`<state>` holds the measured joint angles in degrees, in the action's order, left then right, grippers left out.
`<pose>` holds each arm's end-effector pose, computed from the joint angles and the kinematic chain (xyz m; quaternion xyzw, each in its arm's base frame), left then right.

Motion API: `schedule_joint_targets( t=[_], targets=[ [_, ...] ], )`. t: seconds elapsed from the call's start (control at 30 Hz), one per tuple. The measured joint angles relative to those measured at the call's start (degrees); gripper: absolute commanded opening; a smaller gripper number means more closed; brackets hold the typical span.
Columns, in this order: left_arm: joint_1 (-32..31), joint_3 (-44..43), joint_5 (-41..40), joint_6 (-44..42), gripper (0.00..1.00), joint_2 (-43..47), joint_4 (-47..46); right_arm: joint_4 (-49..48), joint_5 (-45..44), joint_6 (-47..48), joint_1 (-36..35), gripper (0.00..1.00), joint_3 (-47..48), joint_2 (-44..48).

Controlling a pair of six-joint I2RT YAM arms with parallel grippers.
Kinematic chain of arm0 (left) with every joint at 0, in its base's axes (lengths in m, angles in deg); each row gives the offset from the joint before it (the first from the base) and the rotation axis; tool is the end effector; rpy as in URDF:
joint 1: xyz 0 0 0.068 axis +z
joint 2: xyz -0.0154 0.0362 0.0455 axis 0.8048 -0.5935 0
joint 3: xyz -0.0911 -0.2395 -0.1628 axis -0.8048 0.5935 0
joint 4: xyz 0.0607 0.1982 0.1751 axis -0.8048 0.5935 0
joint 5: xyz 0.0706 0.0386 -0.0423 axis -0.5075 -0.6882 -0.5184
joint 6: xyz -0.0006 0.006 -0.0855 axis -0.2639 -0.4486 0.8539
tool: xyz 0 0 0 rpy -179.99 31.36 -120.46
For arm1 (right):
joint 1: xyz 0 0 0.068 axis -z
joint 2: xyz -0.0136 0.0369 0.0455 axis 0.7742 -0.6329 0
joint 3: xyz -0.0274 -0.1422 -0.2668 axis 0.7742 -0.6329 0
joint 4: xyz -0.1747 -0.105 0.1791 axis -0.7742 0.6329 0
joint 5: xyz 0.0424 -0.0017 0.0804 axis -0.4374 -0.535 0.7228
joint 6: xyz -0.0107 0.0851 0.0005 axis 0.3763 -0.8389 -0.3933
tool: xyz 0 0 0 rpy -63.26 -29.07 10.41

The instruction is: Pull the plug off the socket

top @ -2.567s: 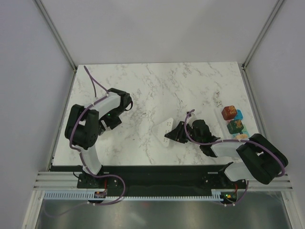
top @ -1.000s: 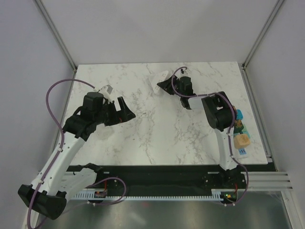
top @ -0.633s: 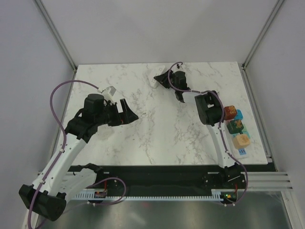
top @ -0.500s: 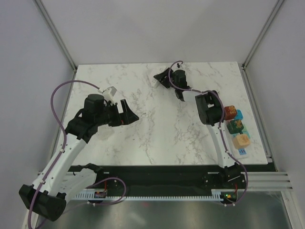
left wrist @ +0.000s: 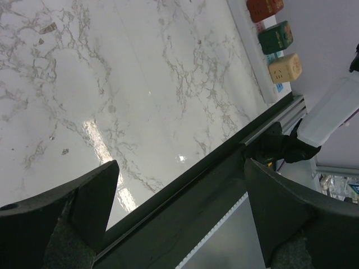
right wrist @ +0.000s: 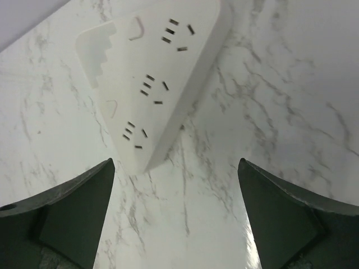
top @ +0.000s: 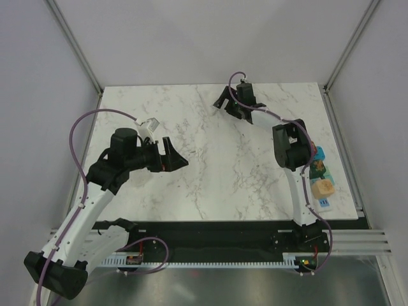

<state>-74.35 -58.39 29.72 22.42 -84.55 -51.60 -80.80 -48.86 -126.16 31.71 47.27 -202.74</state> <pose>0.1800 -0.1046 0.3369 0.0588 0.8615 -0.3739 0.3386 0.5809 0.2092 0.1503 0.1491 0.8563 0.2935 0.3979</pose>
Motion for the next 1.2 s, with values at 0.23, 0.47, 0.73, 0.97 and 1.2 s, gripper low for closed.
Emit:
schedule_joint_targets(
  t=[0.23,0.47,0.73,0.97,1.2],
  targets=[
    [0.0,2.71,0.92,0.04,1.0,1.05,-0.13,13.53,-6.99,9.97,3.32,0.98,-9.81,14.84],
    [0.0,3.13,1.88,-0.5,1.0,0.87,-0.07,20.59,-13.07,15.58,12.66,0.98,-23.58,33.2],
    [0.0,2.71,3.06,-1.92,1.0,-4.0,0.09,29.18,-23.5,23.06,16.87,0.98,-32.35,46.47],
    [0.0,1.77,5.51,-2.01,1.0,-6.58,0.04,35.19,-30.53,26.08,19.58,0.98,-33.62,48.35],
    [-0.35,1.77,6.73,-2.01,1.0,-6.54,0.07,38.01,-31.28,28.7,23.65,0.98,-36.83,47.12]
  ],
)
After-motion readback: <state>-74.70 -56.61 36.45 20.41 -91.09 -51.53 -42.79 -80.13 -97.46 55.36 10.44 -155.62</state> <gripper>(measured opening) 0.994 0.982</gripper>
